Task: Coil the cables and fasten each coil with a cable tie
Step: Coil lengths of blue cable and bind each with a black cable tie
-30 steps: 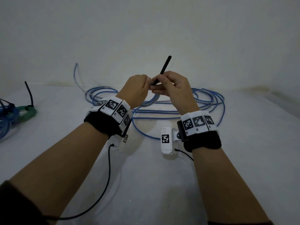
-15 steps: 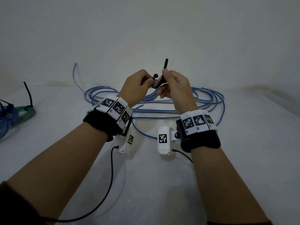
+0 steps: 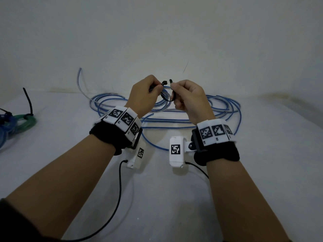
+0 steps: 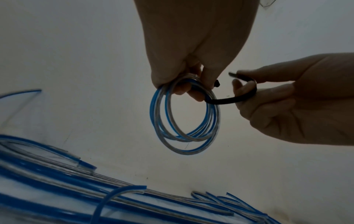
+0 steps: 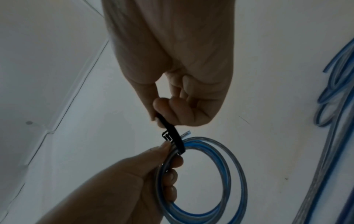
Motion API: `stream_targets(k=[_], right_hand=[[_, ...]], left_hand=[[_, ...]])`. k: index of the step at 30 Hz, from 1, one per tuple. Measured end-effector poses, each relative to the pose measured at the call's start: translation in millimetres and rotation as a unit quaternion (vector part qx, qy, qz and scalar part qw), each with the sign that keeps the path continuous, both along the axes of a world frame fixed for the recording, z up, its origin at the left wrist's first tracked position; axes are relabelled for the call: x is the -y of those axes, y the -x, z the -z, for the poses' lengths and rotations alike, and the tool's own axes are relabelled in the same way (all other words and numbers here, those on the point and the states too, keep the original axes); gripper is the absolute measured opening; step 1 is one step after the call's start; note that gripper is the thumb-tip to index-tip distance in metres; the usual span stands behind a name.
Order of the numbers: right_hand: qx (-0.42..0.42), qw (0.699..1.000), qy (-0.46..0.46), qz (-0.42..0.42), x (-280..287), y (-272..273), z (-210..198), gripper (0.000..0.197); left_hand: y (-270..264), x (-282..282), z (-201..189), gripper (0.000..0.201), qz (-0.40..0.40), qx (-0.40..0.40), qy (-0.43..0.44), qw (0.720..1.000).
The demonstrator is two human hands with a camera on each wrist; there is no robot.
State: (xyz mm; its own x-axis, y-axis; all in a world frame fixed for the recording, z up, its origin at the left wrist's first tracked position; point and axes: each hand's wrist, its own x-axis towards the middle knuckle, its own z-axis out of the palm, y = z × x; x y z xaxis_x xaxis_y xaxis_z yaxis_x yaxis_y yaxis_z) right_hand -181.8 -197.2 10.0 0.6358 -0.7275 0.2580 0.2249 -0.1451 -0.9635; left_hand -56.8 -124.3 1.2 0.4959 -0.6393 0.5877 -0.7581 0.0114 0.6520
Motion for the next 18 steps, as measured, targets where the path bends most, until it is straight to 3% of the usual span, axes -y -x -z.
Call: stream_targets(k=[18], right_hand=[[-0.037, 0.999, 0.008, 0.007, 0.4, -1.9, 3.6, 0.015]], left_hand=[[-2.2, 3.3, 4.1, 0.011, 0.005, 0.01, 0.007, 1.0]])
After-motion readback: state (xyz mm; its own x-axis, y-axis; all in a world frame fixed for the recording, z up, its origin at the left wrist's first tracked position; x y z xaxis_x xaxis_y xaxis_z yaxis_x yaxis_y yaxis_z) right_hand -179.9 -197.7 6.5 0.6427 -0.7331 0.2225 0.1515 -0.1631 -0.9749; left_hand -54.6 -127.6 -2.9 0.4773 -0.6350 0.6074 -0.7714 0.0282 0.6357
